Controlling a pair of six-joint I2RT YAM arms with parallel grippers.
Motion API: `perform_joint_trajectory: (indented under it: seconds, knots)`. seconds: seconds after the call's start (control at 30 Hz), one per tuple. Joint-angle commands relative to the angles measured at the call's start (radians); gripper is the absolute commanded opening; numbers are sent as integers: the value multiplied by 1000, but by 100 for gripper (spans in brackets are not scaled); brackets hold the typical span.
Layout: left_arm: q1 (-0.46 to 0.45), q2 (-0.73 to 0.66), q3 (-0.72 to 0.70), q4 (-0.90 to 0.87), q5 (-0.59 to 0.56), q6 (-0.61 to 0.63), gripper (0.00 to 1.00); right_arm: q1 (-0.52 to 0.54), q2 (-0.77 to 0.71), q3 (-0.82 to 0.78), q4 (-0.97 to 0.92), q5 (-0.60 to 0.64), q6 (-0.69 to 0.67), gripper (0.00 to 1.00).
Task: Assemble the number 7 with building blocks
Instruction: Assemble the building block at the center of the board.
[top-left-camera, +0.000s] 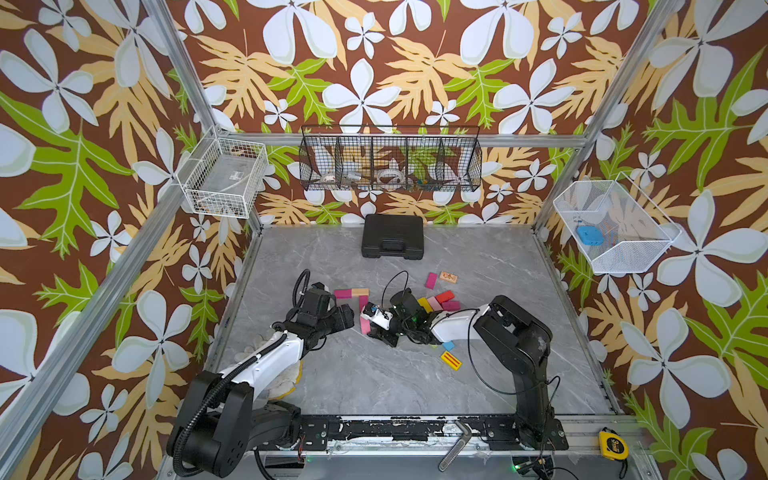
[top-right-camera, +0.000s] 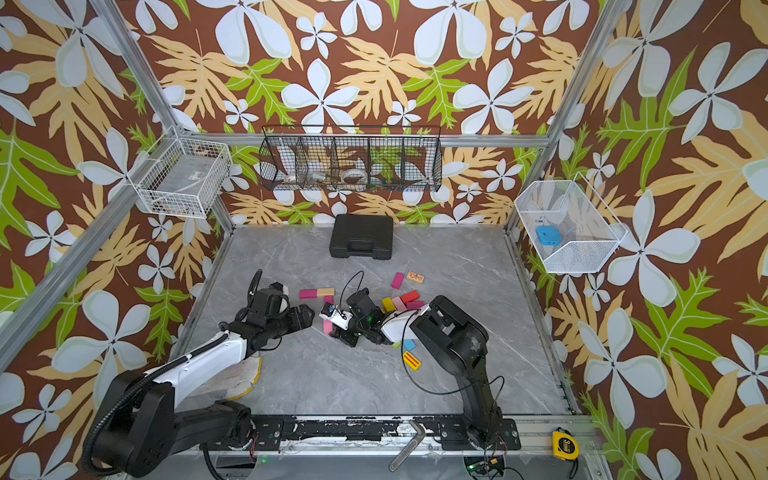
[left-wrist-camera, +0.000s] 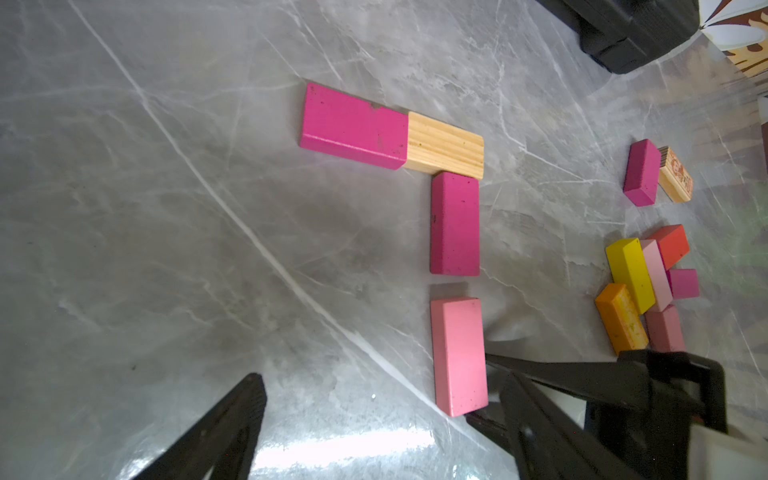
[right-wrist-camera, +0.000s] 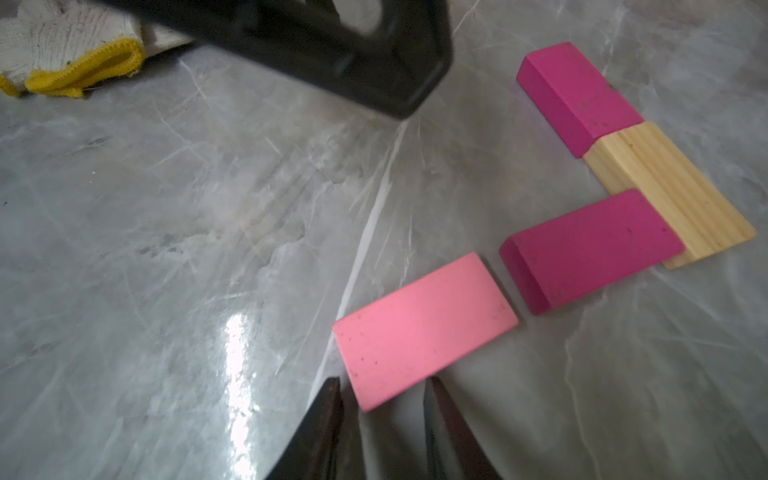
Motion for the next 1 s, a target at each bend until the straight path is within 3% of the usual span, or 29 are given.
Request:
perform_joint_trajectory:
  seconds: [0.0,0.43,0.8,0.97]
  knots:
    - [1,-3,2,17,6,1,91,2,14,-2,-132,9,17,33]
    - [1,11,2,-7,-22,2,89,10,21,-5,-112,31,50,34]
    - [1,136,40,23,20,19,51,10,-7,-57,-62,32,78,34]
    - [0,198,64,24,27,34,44,10,-18,-93,8,46,127,33]
